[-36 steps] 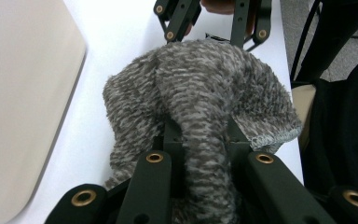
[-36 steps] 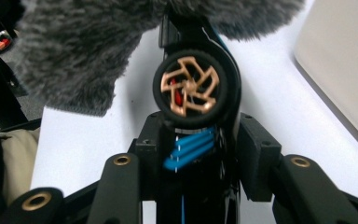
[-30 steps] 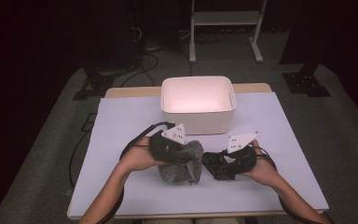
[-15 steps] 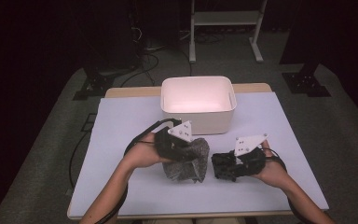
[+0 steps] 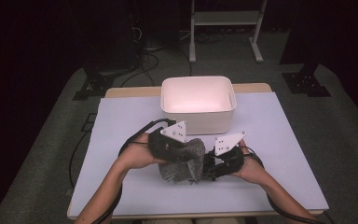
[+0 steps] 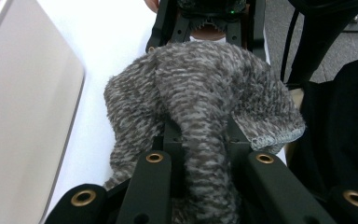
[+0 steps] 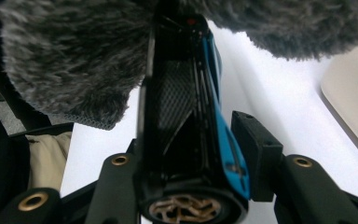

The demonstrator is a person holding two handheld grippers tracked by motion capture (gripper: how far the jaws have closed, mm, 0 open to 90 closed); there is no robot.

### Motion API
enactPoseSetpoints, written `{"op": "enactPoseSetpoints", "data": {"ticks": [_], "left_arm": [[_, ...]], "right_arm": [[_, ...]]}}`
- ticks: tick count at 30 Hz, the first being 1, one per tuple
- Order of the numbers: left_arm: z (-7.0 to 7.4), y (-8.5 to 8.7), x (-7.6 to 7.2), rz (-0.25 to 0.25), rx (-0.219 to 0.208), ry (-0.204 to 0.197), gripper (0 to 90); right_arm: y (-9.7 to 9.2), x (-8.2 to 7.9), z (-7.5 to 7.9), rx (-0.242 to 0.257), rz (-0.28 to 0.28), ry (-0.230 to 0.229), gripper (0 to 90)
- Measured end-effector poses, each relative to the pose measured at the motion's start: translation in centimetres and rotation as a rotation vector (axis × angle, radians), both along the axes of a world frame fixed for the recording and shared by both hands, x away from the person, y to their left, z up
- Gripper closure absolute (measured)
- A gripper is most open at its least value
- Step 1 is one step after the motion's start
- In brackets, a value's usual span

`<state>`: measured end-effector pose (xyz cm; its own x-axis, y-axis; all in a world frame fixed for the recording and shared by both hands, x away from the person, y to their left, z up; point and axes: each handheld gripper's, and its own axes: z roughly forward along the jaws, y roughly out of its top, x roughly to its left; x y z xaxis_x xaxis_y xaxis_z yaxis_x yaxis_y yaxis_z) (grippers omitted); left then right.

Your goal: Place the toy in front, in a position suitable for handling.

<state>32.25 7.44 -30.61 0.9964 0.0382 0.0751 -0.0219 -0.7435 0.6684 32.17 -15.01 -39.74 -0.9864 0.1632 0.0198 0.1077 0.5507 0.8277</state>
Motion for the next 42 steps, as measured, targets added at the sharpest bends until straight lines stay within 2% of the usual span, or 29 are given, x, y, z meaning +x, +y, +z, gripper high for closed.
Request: {"op": "enactPoseSetpoints", "data": {"ticks": [3,7,9,10,12,21,24,25,31,33,36,38,40,41,42], "left_arm": [[-0.1,-0.7,-0.1,-0.017,0.010,-0.002,77.1],[0.1,-1.5,-0.3,-0.030,0.031,-0.015,77.1],[0.1,-1.6,-0.3,-0.029,0.036,-0.017,77.1],[0.0,-2.0,-0.2,-0.033,0.046,-0.020,77.1],[0.1,-2.4,-0.2,-0.039,0.046,-0.023,77.0],[1.6,-4.0,-0.3,-0.076,0.031,-0.044,77.1],[2.0,-5.3,-0.6,-0.097,0.062,-0.056,77.1],[1.9,-5.8,-0.6,-0.098,0.091,-0.055,77.2],[1.5,-5.6,-0.3,-0.087,0.071,-0.010,77.4],[1.5,-5.6,-0.3,-0.087,0.074,-0.010,77.4],[1.6,-5.5,-0.4,-0.084,0.081,-0.015,77.4],[1.6,-5.4,-0.3,-0.081,0.083,-0.013,77.4],[1.6,-5.4,-0.3,-0.073,0.077,-0.015,77.4],[1.6,-5.5,-0.2,-0.077,0.077,-0.010,77.3],[1.6,-5.5,-0.2,-0.077,0.077,-0.010,77.3]], "right_arm": [[-0.6,-0.1,0.0,-0.013,-0.013,0.022,49.6],[-1.9,-0.4,-0.4,0.012,-0.036,0.044,49.7],[-2.6,-0.7,-0.5,0.021,-0.053,0.035,54.0],[-2.8,-0.8,-0.6,0.025,-0.069,0.013,55.6],[-3.0,-0.8,-0.5,0.024,-0.075,0.010,55.8],[-2.2,-0.5,-0.6,0.030,-0.045,-0.014,56.1],[-1.2,-0.5,-0.6,0.028,-0.028,-0.027,56.1],[-0.8,-0.4,-0.7,0.042,-0.022,-0.024,56.0],[-0.9,-0.3,-1.0,0.066,-0.028,-0.005,55.4],[-0.9,-0.3,-0.9,0.060,-0.024,-0.006,55.1],[-0.9,-0.2,-0.8,0.053,-0.023,0.018,53.0],[-1.3,-0.2,-0.5,0.059,-0.038,0.028,47.1],[-1.9,-0.3,-0.1,0.066,-0.047,0.031,52.0],[-2.2,-0.6,0.2,0.061,-0.046,0.011,56.8],[-2.2,-0.6,0.2,0.061,-0.046,0.011,56.8]]}}
